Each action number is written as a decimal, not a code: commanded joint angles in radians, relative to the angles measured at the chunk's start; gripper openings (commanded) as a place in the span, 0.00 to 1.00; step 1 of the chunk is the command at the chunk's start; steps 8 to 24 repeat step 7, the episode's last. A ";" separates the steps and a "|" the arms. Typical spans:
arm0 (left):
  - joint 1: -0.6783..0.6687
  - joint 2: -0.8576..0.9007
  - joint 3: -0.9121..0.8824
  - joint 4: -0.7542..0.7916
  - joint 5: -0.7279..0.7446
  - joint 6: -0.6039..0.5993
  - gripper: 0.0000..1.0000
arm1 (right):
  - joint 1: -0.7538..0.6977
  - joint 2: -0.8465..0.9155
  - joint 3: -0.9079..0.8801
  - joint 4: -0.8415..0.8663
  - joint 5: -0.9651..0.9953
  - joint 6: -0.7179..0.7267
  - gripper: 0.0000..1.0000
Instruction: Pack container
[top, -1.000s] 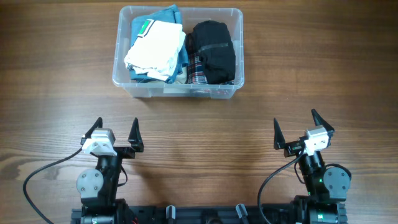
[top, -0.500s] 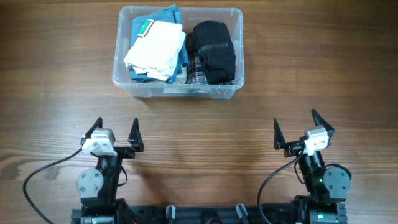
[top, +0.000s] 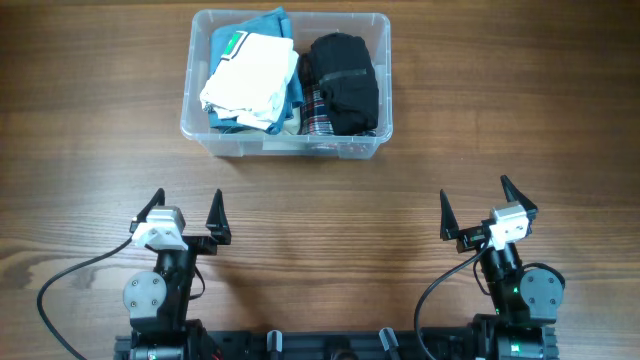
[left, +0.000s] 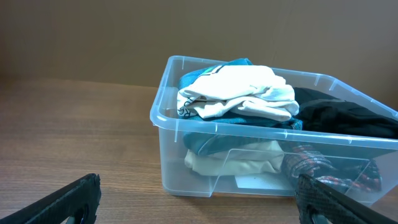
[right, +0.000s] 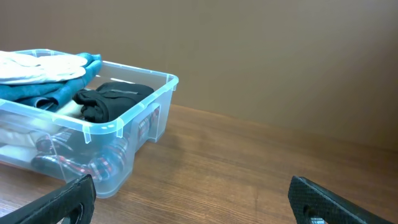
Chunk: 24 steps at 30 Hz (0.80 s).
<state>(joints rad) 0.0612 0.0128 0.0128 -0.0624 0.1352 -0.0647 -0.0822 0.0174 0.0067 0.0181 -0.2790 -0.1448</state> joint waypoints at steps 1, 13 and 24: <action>0.009 -0.007 -0.007 -0.002 -0.010 -0.002 1.00 | -0.005 -0.007 -0.002 0.003 0.020 -0.013 1.00; 0.009 -0.007 -0.007 -0.002 -0.010 -0.002 1.00 | -0.005 -0.007 -0.002 0.003 0.020 -0.012 1.00; 0.009 -0.007 -0.007 -0.002 -0.010 -0.002 1.00 | -0.005 -0.007 -0.002 0.003 0.020 -0.012 1.00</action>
